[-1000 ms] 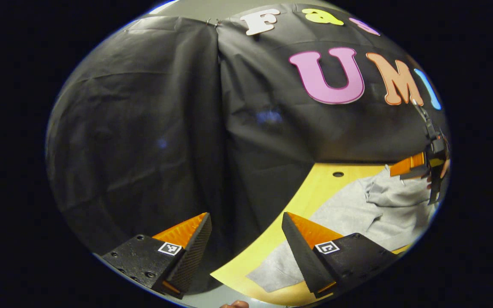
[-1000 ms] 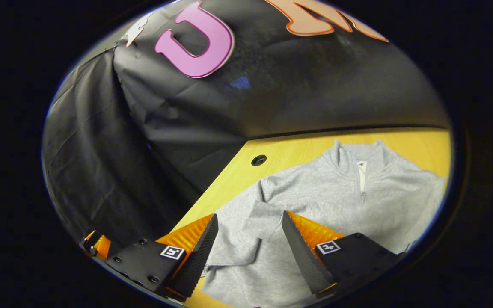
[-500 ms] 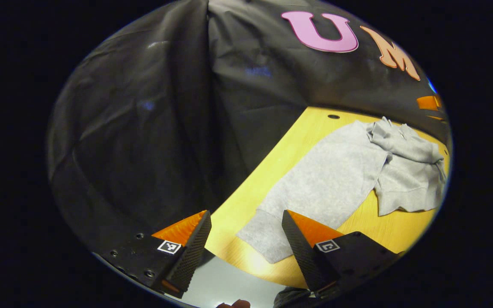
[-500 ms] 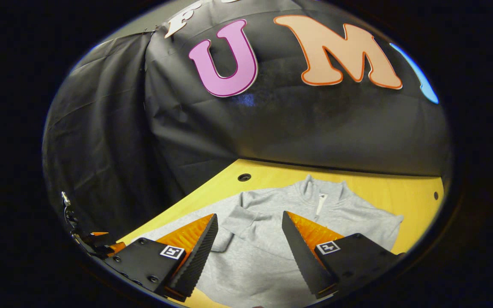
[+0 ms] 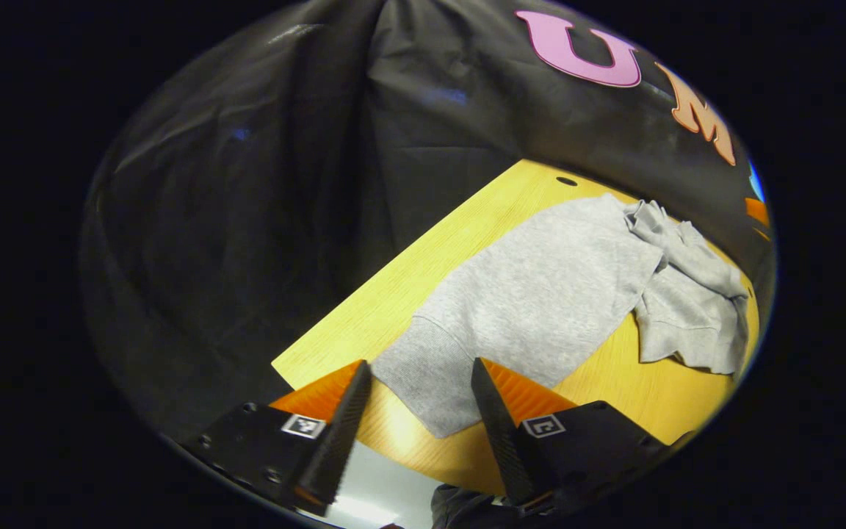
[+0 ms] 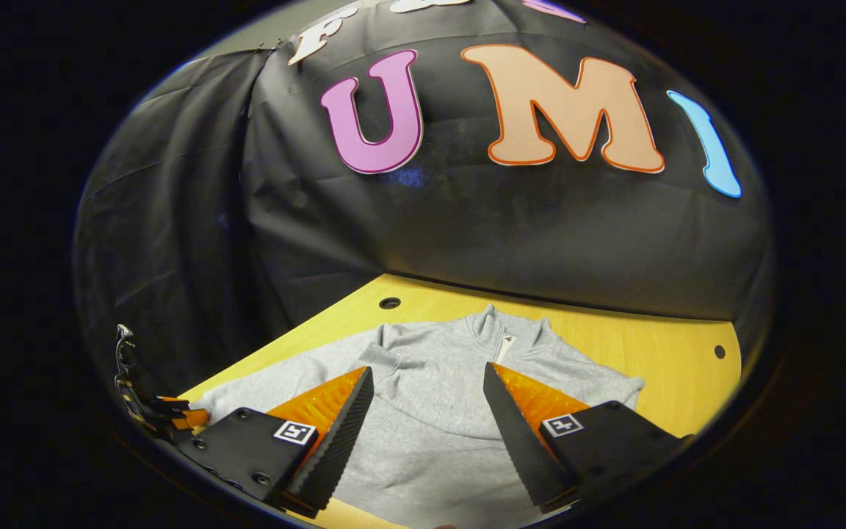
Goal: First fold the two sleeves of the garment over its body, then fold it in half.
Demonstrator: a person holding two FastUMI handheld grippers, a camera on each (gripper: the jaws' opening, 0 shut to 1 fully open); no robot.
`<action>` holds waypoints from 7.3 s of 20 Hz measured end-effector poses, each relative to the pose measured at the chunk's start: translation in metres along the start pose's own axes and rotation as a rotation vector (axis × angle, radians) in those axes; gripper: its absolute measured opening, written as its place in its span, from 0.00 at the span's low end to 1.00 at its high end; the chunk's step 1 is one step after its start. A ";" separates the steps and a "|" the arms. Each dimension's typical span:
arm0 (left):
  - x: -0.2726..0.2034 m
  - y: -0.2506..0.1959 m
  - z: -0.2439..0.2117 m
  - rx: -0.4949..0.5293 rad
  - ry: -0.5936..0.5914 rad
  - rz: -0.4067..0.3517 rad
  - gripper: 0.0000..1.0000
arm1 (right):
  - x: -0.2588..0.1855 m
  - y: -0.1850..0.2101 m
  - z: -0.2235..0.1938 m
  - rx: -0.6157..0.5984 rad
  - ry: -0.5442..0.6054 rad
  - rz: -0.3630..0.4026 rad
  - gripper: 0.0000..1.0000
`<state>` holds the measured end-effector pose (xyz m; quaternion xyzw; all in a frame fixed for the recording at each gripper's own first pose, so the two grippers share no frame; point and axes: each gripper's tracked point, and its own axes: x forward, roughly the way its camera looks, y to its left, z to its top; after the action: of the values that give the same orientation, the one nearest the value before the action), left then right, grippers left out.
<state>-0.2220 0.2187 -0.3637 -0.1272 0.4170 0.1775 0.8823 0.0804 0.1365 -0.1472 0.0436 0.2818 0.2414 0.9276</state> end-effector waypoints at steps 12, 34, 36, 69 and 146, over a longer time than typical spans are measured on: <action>-0.001 -0.010 0.035 0.064 0.067 0.048 0.00 | -0.029 -0.021 -0.003 -0.019 -0.022 -0.049 0.96; -0.028 -0.199 0.264 0.153 -0.315 -0.235 0.00 | -0.123 -0.096 -0.040 0.067 -0.034 -0.227 0.96; -0.035 -0.234 0.272 0.181 -0.335 -0.285 0.00 | -0.134 -0.108 -0.044 0.081 -0.034 -0.255 0.96; -0.023 -0.632 0.084 0.574 -0.124 -0.753 0.00 | -0.263 -0.218 -0.108 0.184 0.025 -0.507 0.96; 0.003 -0.265 -0.001 0.382 0.182 -0.461 0.00 | -0.128 -0.121 -0.242 0.374 0.496 -0.290 0.12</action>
<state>-0.1093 -0.0209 -0.3463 -0.0657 0.4804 -0.1210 0.8661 -0.0932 -0.0442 -0.3122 0.1124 0.5414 0.0542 0.8314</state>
